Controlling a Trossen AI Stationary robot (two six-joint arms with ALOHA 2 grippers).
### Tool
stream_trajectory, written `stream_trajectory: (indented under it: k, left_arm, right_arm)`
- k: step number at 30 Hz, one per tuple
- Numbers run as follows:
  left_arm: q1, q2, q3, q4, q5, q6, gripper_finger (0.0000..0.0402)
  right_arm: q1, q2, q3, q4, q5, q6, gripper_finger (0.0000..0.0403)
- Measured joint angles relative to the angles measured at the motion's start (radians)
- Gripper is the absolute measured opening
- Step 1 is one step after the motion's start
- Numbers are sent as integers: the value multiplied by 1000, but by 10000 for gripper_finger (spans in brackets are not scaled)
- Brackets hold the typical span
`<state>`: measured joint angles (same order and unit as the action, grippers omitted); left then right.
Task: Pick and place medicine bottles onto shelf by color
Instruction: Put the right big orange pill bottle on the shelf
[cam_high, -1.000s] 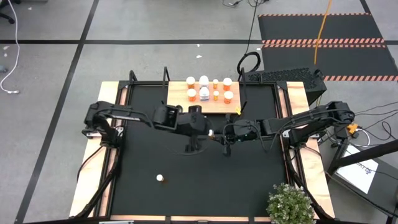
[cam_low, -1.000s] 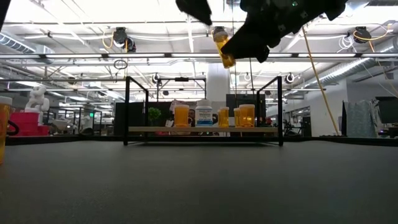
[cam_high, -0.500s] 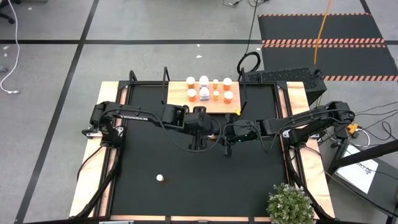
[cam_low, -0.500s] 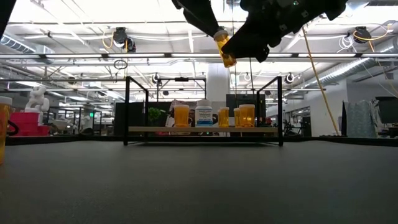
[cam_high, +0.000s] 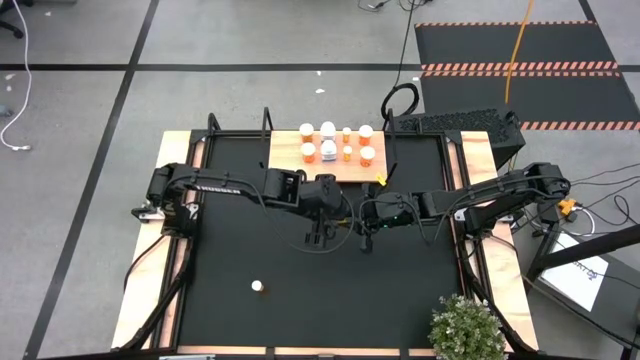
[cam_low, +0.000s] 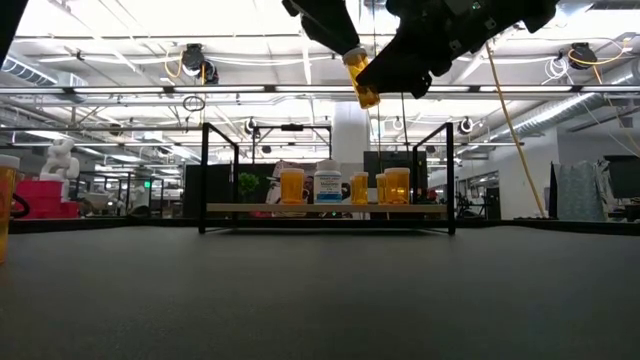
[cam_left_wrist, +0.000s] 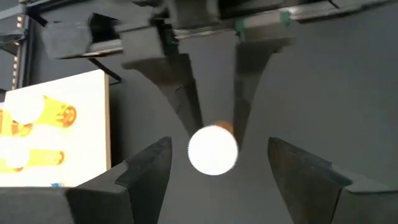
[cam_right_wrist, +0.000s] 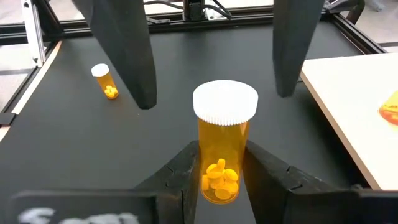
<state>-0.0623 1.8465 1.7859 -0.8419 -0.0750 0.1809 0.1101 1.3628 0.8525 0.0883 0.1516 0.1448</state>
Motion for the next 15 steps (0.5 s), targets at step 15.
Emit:
stream_trajectory:
  k: [15]
  left_arm:
    - [7,22,-10,23,3,-36,266]
  right_arm:
    - [0,0,0,0,0,0,103]
